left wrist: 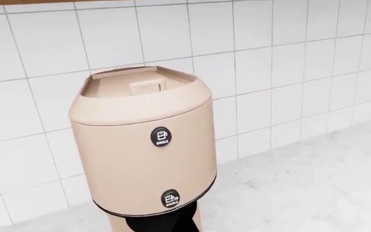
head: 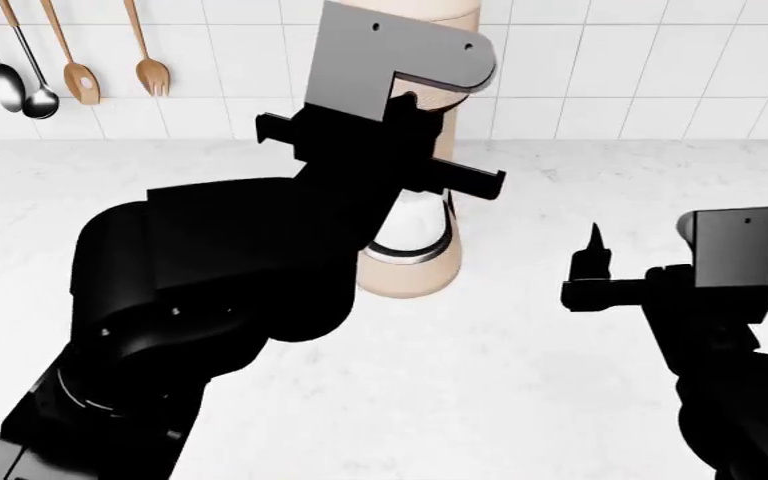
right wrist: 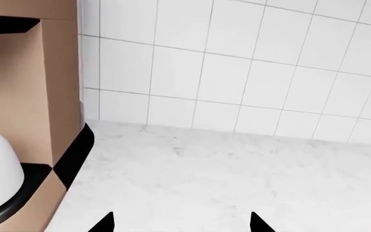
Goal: Press the button on the coffee machine to serve coffee.
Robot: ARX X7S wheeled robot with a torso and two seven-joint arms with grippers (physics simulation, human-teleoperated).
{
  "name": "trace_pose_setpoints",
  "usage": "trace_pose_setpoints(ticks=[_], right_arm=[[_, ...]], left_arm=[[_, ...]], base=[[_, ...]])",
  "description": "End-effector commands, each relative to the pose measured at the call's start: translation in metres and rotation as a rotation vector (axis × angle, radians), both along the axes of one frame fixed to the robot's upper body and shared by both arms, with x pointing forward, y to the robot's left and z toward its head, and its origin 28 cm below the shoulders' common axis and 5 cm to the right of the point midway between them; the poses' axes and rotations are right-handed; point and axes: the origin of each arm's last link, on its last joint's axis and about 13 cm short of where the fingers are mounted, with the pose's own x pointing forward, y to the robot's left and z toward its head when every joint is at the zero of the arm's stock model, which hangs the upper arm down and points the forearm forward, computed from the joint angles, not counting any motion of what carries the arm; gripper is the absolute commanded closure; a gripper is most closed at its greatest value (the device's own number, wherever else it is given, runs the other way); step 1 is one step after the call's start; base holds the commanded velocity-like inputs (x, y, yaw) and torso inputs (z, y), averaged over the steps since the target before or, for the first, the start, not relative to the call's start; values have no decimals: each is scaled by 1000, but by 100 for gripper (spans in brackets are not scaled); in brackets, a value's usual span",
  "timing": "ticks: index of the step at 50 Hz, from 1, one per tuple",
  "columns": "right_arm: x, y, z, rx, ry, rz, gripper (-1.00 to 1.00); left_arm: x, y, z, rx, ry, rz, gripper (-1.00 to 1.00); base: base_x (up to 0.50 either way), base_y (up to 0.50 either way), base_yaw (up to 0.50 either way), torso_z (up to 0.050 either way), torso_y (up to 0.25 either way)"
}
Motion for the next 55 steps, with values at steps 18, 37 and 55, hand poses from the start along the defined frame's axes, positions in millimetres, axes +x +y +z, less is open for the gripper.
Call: trace_pose_setpoints(ticks=[18, 37, 55], right_arm=[[2, 1, -4, 6, 14, 7, -100], [2, 2, -3, 5, 15, 6, -100], [3, 2, -7, 10, 20, 7, -100]], left_arm=[[16, -2, 1, 8, -4, 30, 100], [27, -5, -7, 30, 15, 34, 100], [34, -8, -12, 36, 26, 43, 100]], base=[[0, 0, 0, 0, 0], [0, 0, 0, 0, 0], [0, 0, 0, 0, 0]])
